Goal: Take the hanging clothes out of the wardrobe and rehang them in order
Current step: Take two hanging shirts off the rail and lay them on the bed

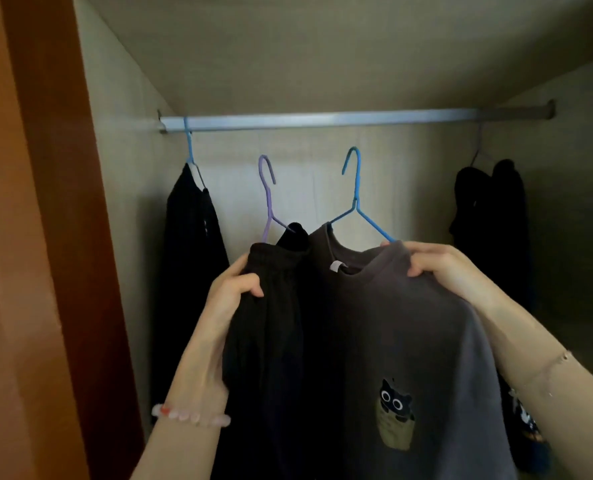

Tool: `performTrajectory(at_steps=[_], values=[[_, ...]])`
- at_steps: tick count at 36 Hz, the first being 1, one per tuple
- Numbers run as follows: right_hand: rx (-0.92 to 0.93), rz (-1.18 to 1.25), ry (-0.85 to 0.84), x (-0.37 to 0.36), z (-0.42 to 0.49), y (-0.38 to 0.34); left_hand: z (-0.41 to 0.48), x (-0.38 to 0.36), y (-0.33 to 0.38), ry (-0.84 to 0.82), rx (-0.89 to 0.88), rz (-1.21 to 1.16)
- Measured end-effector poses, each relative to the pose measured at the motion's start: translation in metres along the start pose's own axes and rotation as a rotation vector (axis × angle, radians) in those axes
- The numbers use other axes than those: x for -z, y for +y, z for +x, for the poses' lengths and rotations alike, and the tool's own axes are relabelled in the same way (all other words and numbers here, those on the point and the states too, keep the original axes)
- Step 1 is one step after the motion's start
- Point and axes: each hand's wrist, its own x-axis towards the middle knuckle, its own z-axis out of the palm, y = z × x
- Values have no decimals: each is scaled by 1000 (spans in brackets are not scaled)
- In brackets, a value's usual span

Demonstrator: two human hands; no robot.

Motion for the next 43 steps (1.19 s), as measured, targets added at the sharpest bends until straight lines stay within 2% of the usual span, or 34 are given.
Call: performTrajectory(at_steps=[13,19,27,36,43], values=[[-230,54,-14,36,-120,106,-96,-13,-103,-60,215,61],[-338,122,65,60,-149,134,-124,-31,-137,-120,284,-3],[-462,47,163,67,-184,149,-133,-54,-173,-172,412,-44],[-488,49,386,49,-235,131,-132,-59,-184,-377,465,-60],[-462,9,609,-16,-278,117,-141,-43,-186,-561,491,-79]])
